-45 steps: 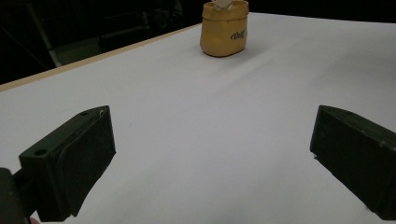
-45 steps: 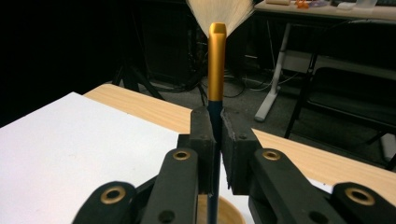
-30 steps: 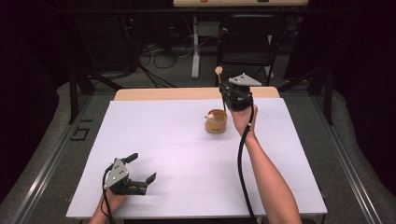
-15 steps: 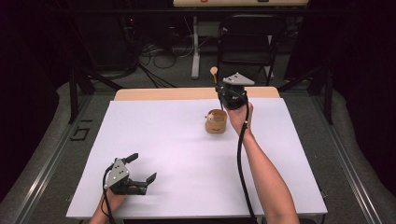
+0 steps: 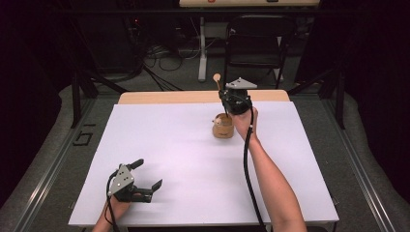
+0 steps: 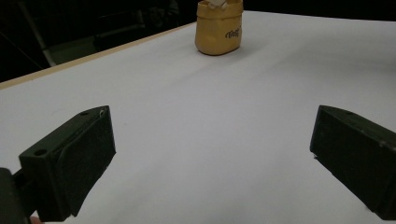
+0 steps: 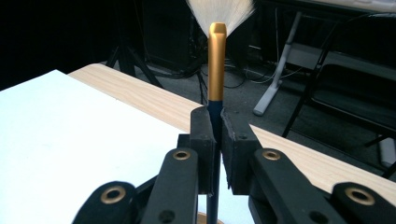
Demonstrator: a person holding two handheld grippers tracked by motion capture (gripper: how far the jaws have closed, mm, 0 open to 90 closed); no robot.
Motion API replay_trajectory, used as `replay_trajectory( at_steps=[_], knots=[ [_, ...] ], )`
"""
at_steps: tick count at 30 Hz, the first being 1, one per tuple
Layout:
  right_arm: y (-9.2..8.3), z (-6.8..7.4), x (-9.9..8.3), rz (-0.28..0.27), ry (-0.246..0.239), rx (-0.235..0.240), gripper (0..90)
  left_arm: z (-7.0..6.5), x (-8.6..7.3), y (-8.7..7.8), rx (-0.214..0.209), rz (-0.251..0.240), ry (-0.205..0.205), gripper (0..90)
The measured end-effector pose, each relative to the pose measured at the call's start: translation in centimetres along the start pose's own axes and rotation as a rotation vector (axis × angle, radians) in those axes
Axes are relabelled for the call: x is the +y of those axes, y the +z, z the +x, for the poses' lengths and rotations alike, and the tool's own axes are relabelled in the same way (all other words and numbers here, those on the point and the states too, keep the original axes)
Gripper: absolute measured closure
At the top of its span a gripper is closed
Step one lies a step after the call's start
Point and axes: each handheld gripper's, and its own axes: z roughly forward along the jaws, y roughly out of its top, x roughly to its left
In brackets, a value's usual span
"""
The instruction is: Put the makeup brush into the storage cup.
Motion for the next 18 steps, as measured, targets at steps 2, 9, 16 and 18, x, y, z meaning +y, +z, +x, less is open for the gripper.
replay_trajectory(
  at_steps=[2,9,16,18],
  knots=[
    [0.1,0.0,-0.1,0.003,0.002,0.005,83.9,0.0,0.0,0.0,0.0,0.001,0.0,0.0],
    [0.7,-0.1,-0.6,0.026,0.015,0.019,84.0,0.0,0.0,0.0,-0.001,0.001,-0.002,0.0],
    [0.9,-0.2,-1.2,0.037,0.017,0.024,83.9,0.0,0.0,0.0,-0.003,0.0,0.0,0.0],
    [0.9,-0.3,-1.4,0.044,0.02,0.023,83.9,0.0,0.0,0.0,-0.003,0.001,0.001,0.0]
  ],
)
